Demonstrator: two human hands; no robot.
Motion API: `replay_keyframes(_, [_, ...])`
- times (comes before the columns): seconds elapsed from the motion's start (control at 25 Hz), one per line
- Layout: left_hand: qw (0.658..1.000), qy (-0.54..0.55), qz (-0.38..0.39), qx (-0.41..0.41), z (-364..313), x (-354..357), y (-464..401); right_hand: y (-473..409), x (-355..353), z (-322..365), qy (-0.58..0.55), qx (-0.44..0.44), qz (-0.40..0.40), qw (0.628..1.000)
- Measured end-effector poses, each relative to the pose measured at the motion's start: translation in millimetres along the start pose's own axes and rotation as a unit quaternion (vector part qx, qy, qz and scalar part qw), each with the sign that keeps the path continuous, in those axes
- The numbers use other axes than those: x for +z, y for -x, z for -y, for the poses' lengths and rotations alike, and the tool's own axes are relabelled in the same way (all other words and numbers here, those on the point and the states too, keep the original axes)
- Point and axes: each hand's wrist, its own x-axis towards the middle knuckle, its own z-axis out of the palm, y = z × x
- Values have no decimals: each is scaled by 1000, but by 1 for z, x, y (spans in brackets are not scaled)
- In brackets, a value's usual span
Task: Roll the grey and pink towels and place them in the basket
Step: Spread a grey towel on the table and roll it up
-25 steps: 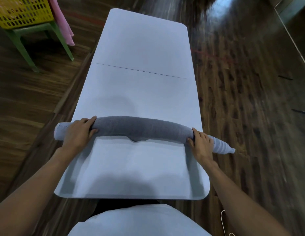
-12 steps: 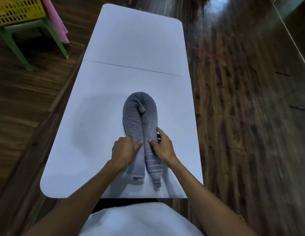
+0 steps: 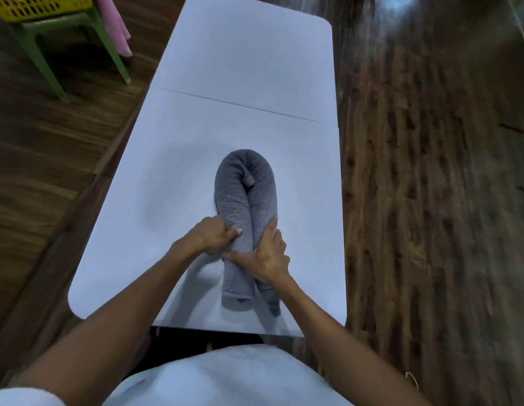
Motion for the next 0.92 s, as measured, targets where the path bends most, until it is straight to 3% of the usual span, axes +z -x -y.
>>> replay_keyframes(0.08, [999,-18,37,11,-3,-13,-3,4,8,11,27,33,-28,999])
replay_keyframes(0.24, [998,-24,51,28,12,-23,-4,12,28,25,56,31,-160,985])
replay_keyframes(0.32, [999,2,24,45,32,-21,-2,13,35,33,34,22,-179,983])
replay_keyframes(0.44, [993,-9,-94,71,92,-32,22,23,64,72,-13,17,-198,980])
replay_keyframes(0.56, [976,-48,-200,79,181,-57,57,40,116,131,-39,3,-200,979])
replay_keyframes(0.76, [966,-73,-247,-26,311,-107,101,42,193,248,-59,-65,-179,980])
replay_keyframes(0.92, [948,-49,-299,-95,386,-152,122,32,249,341,-34,-139,-117,983])
